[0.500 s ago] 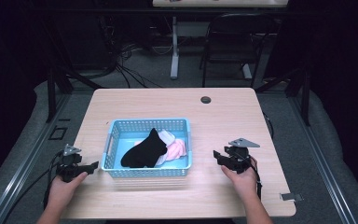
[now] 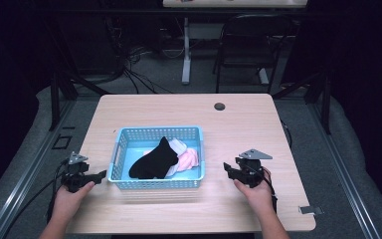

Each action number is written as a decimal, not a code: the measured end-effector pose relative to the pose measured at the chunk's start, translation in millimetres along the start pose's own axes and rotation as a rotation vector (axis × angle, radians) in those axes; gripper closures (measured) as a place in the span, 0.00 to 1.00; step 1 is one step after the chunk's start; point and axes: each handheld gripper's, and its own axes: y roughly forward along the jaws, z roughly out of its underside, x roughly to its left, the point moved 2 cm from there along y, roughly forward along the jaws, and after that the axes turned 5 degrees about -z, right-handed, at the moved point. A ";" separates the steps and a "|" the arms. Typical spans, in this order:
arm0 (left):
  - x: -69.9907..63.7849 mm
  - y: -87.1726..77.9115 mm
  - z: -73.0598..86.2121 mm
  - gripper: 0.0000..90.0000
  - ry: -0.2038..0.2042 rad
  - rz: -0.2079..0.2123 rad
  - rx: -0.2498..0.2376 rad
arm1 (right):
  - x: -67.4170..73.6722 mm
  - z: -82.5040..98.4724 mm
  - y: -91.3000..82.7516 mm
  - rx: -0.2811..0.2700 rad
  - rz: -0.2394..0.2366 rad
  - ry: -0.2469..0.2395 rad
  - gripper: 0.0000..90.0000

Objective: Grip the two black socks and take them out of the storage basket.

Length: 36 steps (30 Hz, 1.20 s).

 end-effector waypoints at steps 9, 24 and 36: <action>0.3 -1.4 0.3 0.26 0.006 0.001 0.002 | 9.3 -5.2 -0.3 -0.014 0.004 -0.031 0.56; 0.2 -1.4 2.6 0.26 0.010 -0.003 0.013 | 37.2 -63.0 0.7 -0.070 -0.121 -0.030 0.69; 0.1 -1.4 2.3 0.26 0.012 0.003 0.018 | 91.8 -115.2 55.9 -0.031 -0.271 -0.092 0.69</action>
